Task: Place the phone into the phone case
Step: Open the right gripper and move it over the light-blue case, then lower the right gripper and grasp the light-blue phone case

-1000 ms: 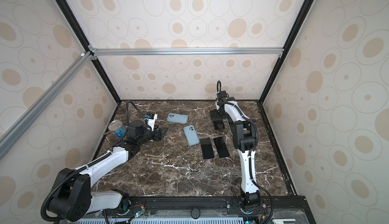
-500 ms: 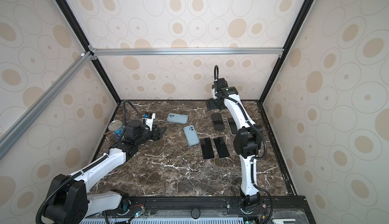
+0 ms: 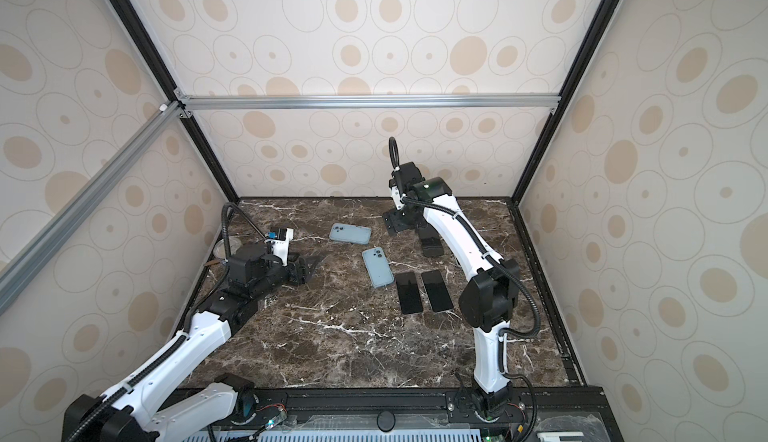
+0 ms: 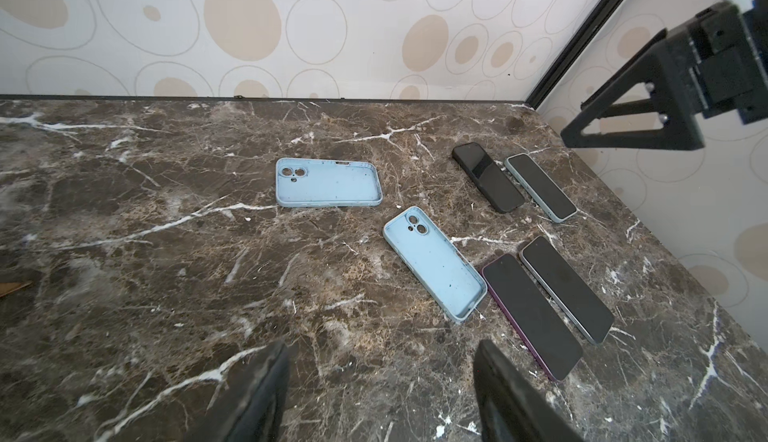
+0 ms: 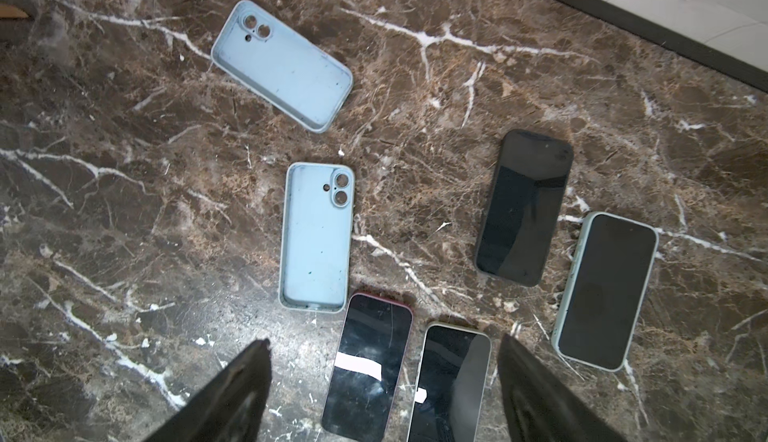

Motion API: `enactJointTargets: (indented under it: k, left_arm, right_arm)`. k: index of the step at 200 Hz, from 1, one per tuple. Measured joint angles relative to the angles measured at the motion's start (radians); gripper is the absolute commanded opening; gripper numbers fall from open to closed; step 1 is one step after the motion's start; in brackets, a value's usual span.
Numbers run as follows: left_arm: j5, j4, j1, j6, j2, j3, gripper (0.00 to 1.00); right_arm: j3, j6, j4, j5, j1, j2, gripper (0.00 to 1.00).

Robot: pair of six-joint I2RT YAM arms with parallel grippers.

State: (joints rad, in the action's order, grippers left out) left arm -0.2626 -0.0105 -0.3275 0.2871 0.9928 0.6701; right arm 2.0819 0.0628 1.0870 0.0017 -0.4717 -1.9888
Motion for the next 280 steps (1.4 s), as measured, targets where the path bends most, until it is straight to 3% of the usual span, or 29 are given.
enactJointTargets:
  k: [67,165,280]
  left_arm:
    - [0.042,-0.062,0.000,-0.003,-0.128,-0.117,0.72]
    - [0.116,-0.100,0.000,-0.021,-0.173,-0.127,0.74]
    - [0.122,-0.101,0.000,-0.023,-0.180,-0.132,0.74]
  right_arm:
    - [-0.066,0.098,-0.097,-0.047,-0.120,-0.044,0.71]
    - [-0.090,0.262,-0.307,-0.109,-0.129,-0.225,0.72]
    - [0.072,0.319,-0.316,-0.179,-0.129,-0.459,0.70]
